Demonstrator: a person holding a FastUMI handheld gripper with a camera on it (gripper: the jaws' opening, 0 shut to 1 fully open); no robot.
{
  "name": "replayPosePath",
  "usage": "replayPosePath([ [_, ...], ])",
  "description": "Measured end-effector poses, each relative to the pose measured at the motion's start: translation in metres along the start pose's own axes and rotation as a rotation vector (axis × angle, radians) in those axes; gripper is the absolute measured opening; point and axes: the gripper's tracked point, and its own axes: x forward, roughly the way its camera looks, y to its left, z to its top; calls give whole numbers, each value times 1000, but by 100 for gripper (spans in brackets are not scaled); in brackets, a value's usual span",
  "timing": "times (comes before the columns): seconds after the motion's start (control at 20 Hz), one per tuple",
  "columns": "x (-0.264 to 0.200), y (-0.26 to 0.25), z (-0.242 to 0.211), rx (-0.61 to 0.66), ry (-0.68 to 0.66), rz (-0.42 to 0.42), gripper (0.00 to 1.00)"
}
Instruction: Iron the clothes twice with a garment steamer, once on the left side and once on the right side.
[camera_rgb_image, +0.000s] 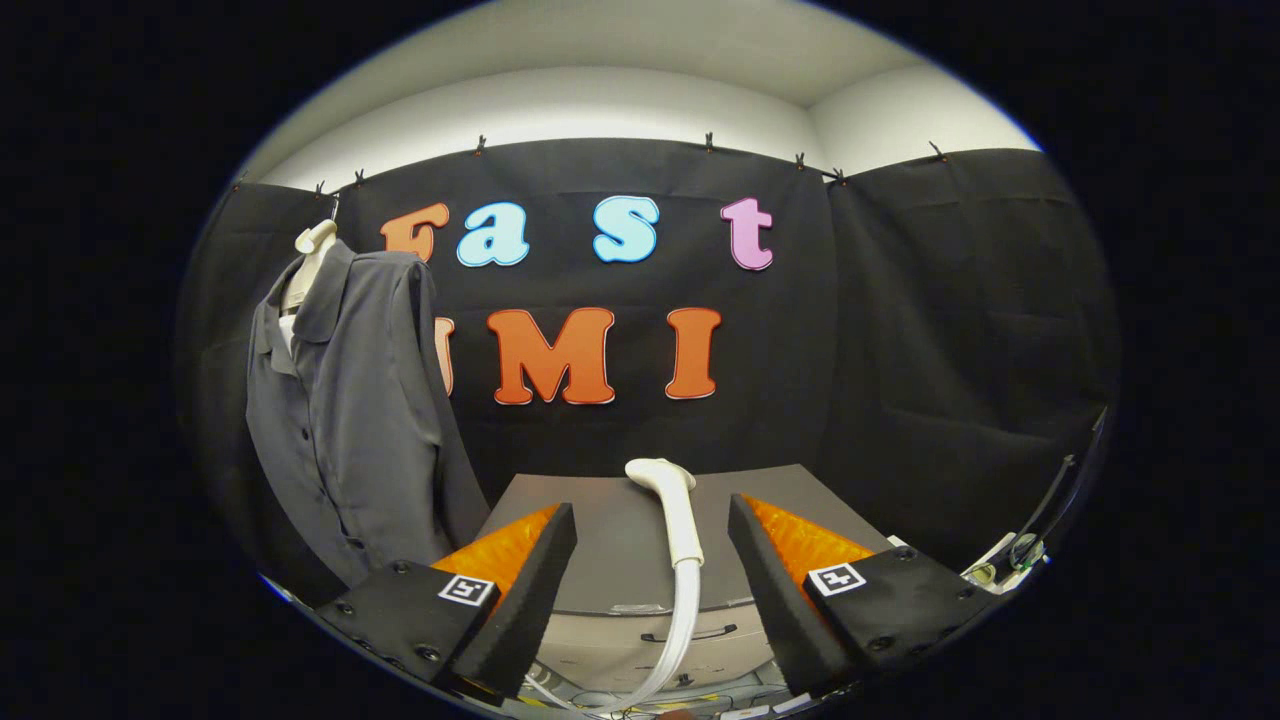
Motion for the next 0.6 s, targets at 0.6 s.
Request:
replayPosePath([
  [0.6, 128, -11, -42, 15, 283, 105, 98],
])
